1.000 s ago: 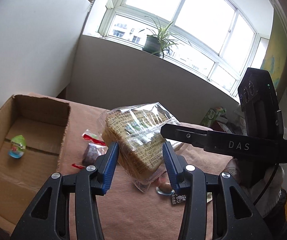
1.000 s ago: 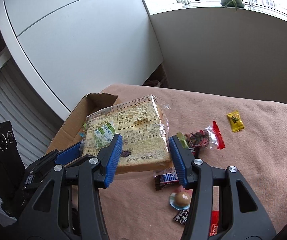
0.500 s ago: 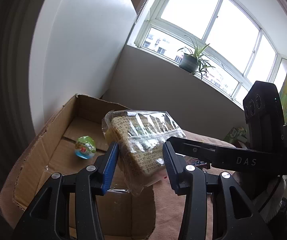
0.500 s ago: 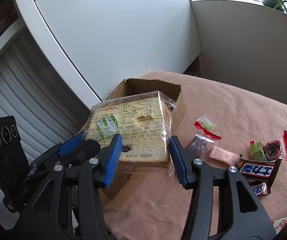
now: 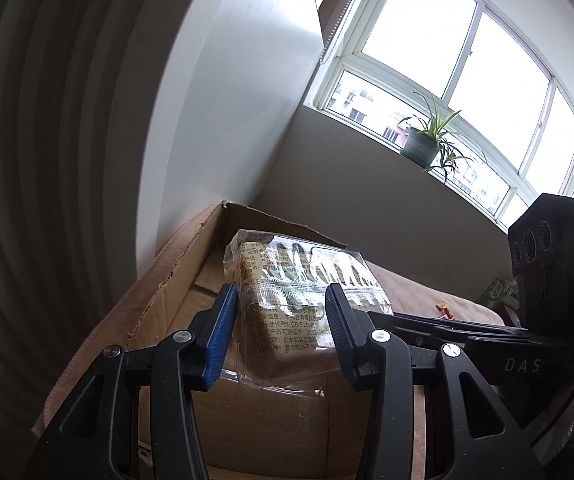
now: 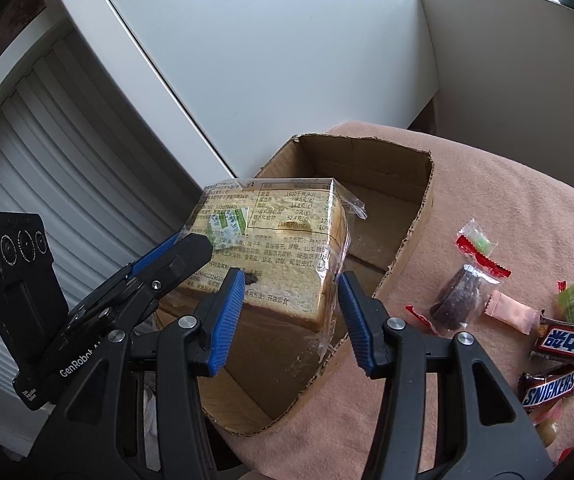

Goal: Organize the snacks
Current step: 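Carry the bread loaf into the cardboard box and open both tools, then move both tools back to the snack pile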

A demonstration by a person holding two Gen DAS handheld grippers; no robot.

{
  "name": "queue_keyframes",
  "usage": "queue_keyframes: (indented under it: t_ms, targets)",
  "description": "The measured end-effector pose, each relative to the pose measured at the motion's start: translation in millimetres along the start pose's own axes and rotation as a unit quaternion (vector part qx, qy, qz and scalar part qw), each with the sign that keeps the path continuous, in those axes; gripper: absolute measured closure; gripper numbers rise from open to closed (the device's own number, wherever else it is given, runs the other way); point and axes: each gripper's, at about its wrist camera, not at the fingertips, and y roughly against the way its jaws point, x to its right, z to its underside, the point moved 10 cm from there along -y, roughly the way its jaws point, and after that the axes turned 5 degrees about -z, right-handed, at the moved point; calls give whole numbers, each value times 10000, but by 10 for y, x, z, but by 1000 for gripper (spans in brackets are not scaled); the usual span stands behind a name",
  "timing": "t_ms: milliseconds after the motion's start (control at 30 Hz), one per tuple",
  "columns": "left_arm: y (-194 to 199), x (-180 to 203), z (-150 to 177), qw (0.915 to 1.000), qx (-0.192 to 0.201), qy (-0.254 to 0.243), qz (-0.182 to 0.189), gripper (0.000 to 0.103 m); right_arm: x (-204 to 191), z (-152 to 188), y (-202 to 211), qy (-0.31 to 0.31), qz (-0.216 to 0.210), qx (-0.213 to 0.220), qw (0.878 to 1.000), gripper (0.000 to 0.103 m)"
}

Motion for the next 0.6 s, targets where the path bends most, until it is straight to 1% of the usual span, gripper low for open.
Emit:
queue_keyframes:
  t_ms: [67,200,467,600]
  targets:
    - [7,-9,-6,10000,34,-4,-72,60,-19,-4,-64,45,65,-25,10000,52]
    - [41,29,-48,9997,164,-101,-157,60,12,-9,18,62,127,44,9999,52]
    - [-8,209,-40,9997,114,-233,-22,60,162,-15,265,50,322,162,9993,52]
    - [-26,374,-36,9993,76,-329,145,60,357,-34,436,-61,487,290,9984,51]
